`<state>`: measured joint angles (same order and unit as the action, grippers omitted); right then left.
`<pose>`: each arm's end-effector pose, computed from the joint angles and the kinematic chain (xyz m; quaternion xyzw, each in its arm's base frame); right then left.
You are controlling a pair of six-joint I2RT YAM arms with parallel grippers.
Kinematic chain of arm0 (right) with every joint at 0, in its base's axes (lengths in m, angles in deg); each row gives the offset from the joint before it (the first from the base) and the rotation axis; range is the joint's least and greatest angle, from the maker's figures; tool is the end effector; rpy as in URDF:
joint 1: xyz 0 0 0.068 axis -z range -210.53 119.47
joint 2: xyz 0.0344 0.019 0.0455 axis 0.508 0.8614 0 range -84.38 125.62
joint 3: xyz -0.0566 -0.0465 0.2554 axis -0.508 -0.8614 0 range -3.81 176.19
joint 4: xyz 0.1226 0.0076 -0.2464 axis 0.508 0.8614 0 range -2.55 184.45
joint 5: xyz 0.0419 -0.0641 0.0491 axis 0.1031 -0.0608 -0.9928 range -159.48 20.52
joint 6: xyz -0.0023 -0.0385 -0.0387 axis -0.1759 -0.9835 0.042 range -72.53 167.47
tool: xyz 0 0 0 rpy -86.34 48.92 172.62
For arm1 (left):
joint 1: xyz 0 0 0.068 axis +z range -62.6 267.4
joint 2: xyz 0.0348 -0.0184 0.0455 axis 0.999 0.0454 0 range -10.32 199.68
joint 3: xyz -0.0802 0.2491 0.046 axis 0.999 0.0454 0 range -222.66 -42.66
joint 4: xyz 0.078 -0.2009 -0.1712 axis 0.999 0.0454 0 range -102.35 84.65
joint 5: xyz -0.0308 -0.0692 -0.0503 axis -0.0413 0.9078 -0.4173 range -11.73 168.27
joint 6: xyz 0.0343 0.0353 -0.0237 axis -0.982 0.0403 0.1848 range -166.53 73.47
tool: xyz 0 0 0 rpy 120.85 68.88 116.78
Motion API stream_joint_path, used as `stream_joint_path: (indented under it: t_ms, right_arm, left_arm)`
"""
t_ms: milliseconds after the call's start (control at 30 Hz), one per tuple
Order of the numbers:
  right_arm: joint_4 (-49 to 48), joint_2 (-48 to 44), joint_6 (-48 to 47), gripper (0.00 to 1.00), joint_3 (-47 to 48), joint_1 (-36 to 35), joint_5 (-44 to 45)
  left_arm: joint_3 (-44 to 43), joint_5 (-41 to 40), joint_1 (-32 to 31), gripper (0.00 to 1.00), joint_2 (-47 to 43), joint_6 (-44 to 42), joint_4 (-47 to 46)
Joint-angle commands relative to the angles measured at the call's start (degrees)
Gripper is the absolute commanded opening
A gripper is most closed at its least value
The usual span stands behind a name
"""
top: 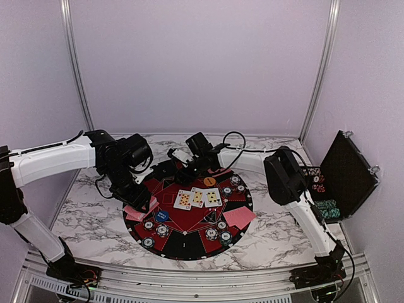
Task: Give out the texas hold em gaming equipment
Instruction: Pick up the all-in button from the poker table mat.
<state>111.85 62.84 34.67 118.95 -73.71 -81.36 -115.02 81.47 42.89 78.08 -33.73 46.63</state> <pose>0.4101 0.3950 0.1167 -0.4691 0.8053 0.1851 0.3118 0.2179 -0.2171 0.2492 0.2743 0.9524 -0.0867 0.1010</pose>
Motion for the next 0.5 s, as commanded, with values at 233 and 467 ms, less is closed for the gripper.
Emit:
stream_joint_path:
  t_ms: [233, 467]
  right_arm:
    - [0.61, -2.66, 6.09, 0.65, -0.74, -0.41, 2.72]
    - [1.24, -4.51, 8.57, 0.64, -0.02, -0.44, 2.24]
  left_arm:
    - [-1.32, 0.67, 0.22, 0.53, -0.31, -0.43, 0.43]
    - [-1.28, 0.58, 0.26, 0.53, -0.3, -0.4, 0.41]
